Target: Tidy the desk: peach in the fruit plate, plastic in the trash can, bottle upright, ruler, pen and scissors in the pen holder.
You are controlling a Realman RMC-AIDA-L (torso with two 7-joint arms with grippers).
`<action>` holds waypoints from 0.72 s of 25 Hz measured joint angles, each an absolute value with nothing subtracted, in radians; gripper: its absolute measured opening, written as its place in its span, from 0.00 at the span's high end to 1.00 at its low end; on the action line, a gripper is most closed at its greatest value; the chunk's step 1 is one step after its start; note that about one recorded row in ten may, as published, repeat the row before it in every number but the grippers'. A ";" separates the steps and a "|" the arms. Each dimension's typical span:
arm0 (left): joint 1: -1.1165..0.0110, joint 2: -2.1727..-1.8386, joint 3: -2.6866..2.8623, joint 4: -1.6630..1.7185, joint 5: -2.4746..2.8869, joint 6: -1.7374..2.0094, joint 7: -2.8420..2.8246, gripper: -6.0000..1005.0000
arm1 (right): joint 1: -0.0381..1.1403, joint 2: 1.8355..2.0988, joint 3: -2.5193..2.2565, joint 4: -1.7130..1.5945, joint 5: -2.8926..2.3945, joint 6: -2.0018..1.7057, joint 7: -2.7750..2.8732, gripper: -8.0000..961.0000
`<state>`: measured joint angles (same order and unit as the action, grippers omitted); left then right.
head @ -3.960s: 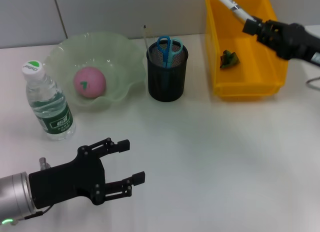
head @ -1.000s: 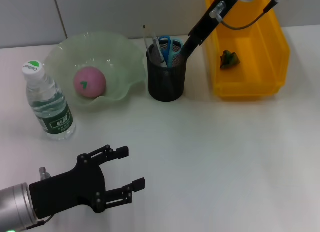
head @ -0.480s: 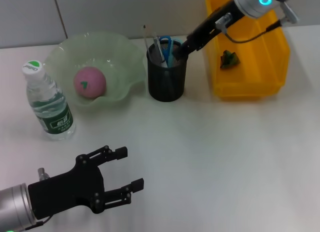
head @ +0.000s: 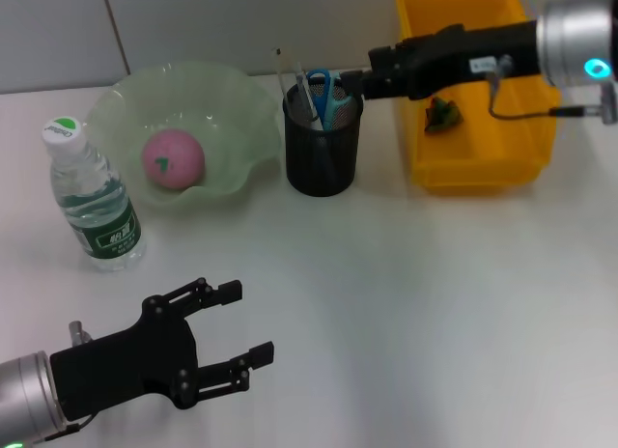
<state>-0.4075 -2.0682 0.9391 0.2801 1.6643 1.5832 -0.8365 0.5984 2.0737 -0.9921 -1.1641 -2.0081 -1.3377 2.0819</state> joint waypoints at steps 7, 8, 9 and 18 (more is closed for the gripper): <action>-0.412 -2.067 0.939 0.279 1.664 1.583 -0.839 0.18 | 0.509 2.067 -0.932 -1.078 -1.846 -1.439 1.952 0.31; -0.413 -2.068 0.939 0.279 1.664 1.583 -0.841 0.18 | 0.487 2.067 -0.918 -1.031 -1.832 -1.474 1.883 0.29; -0.413 -2.068 0.939 0.279 1.664 1.583 -0.841 0.18 | 0.487 2.067 -0.918 -1.031 -1.832 -1.474 1.883 0.26; -0.415 -2.064 0.938 0.283 1.667 1.582 -0.880 0.18 | 0.429 2.074 -0.893 -0.657 -1.809 -1.581 1.357 0.18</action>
<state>-0.4154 -2.0637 0.9377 0.2828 1.6672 1.5816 -0.8795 0.4289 2.0736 -0.8926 -0.6570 -1.8086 -1.5811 1.3568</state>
